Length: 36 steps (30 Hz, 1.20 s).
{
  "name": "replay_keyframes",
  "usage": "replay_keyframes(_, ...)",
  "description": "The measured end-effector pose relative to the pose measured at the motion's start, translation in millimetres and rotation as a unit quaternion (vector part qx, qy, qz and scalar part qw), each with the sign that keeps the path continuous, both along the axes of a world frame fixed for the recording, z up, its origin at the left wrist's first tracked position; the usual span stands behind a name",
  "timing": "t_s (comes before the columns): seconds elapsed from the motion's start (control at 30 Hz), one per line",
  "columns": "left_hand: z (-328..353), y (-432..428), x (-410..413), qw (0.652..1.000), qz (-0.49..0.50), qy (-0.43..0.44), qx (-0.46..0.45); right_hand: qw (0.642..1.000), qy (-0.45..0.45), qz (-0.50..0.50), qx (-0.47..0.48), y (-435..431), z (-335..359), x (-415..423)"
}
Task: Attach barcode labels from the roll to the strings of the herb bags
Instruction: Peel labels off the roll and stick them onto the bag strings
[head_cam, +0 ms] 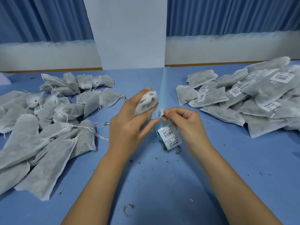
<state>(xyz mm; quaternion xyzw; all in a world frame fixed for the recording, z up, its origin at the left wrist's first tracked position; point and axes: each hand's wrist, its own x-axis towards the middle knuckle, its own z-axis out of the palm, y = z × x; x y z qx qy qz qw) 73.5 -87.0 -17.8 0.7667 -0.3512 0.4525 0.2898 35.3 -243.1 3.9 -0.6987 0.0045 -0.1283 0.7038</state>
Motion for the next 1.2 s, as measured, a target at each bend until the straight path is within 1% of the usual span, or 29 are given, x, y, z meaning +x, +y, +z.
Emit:
replay_keyframes(0.07, 0, 0, 1, 1.000, -0.005, 0.004, -0.011, 1.000, -0.002, 0.005, 0.012, -1, 0, -1)
replay_keyframes(0.13, 2, -1, 1, 0.999, -0.013, 0.037, -0.037, 1.000, -0.002, 0.002, 0.022, -1, 0, -1)
replay_keyframes(0.2, 5, 1, 1, 0.990, -0.034, 0.103, -0.086, 0.998, -0.006, -0.025, 0.054, -1, 0, -1)
replay_keyframes(0.27, 9, 6, 1, 0.965, -0.057, 0.188, -0.172, 0.994, -0.021, -0.067, 0.078, -3, 0, 0)
replay_keyframes(0.33, 12, 11, 1, 0.936, -0.056, 0.262, -0.228, 0.994, -0.053, -0.074, 0.065, -2, 0, -1)
replay_keyframes(0.43, 14, 11, 2, 0.920, -0.069, 0.316, -0.219, 0.993, -0.113, -0.024, -0.010, 7, -3, -4)
replay_keyframes(0.53, 14, 7, 0, 0.918, -0.092, 0.331, -0.196, 0.980, -0.157, 0.014, -0.125, 14, -6, -5)
replay_keyframes(0.63, 13, 4, 0, 0.917, -0.107, 0.332, -0.191, 0.972, -0.159, 0.025, -0.174, 16, -6, -6)
replay_keyframes(0.77, 12, 3, -2, 0.920, -0.131, 0.325, -0.176, 0.971, -0.138, 0.013, -0.196, 16, -7, -5)
replay_keyframes(0.83, 12, 4, -3, 0.924, -0.140, 0.317, -0.164, 0.973, -0.127, 0.009, -0.194, 15, -7, -4)
replay_keyframes(1.0, 15, 6, -7, 0.920, -0.170, 0.324, -0.141, 0.973, -0.128, 0.000, -0.191, 14, -7, -3)
replay_keyframes(1.1, 16, 5, -9, 0.911, -0.184, 0.332, -0.159, 0.973, -0.130, -0.001, -0.192, 14, -7, -3)
replay_keyframes(1.2, 17, 4, -9, 0.911, -0.162, 0.323, -0.197, 0.968, -0.140, 0.007, -0.208, 14, -9, -2)
